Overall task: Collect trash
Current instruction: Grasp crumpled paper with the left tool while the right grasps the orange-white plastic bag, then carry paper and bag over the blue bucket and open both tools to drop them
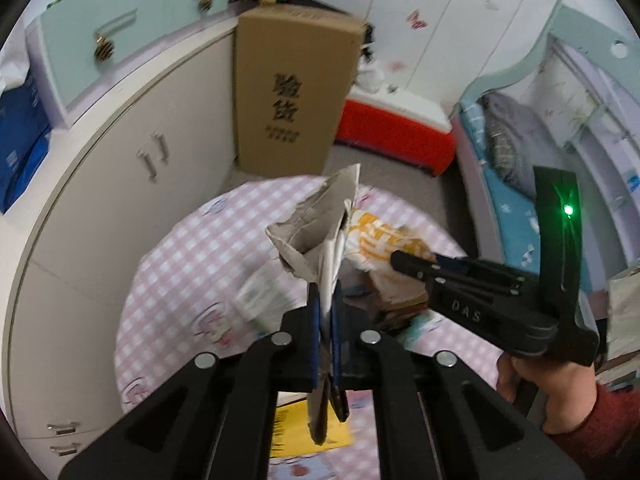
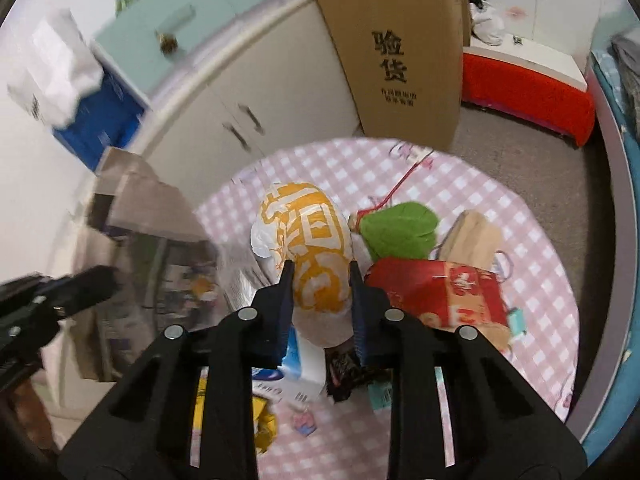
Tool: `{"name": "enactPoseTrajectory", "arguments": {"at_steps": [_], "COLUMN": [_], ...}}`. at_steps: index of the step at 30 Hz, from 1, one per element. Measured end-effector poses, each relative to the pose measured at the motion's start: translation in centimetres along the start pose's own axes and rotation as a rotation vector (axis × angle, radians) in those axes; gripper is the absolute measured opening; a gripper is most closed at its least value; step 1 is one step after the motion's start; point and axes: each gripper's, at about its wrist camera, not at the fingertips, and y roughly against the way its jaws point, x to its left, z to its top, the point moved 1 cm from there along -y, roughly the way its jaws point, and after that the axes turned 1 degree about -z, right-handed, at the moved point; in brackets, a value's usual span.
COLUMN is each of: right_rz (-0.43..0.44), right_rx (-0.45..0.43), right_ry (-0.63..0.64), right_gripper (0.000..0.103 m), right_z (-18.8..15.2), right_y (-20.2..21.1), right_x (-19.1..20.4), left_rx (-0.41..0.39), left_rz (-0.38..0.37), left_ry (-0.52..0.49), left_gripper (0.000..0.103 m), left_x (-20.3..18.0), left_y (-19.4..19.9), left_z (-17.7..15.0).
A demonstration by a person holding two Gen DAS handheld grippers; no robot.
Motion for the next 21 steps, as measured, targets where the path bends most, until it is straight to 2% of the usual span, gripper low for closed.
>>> {"name": "enactPoseTrajectory", "arguments": {"at_steps": [5, 10, 16, 21], "right_rz": [0.004, -0.066, -0.188, -0.265], "right_rx": [-0.107, -0.152, -0.158, -0.138], "right_ry": [-0.105, -0.196, -0.297, -0.382], "right_gripper": [0.025, 0.025, 0.025, 0.025], "right_z": [0.2, -1.3, -5.4, -9.0], "right_y": [7.0, 13.1, 18.7, 21.8], "right_x": [-4.8, -12.7, -23.2, -30.1], "left_rx": [-0.035, -0.013, 0.096, 0.216], "left_rz": [-0.057, -0.114, -0.187, -0.222], "left_ry": [-0.051, -0.119, -0.192, -0.256], "left_gripper": [0.004, 0.004, 0.004, 0.005], "left_x": [-5.7, -14.0, -24.9, -33.4], "left_y": [0.9, -1.3, -6.9, -12.4], "left_z": [1.6, 2.2, 0.9, -1.4]}}
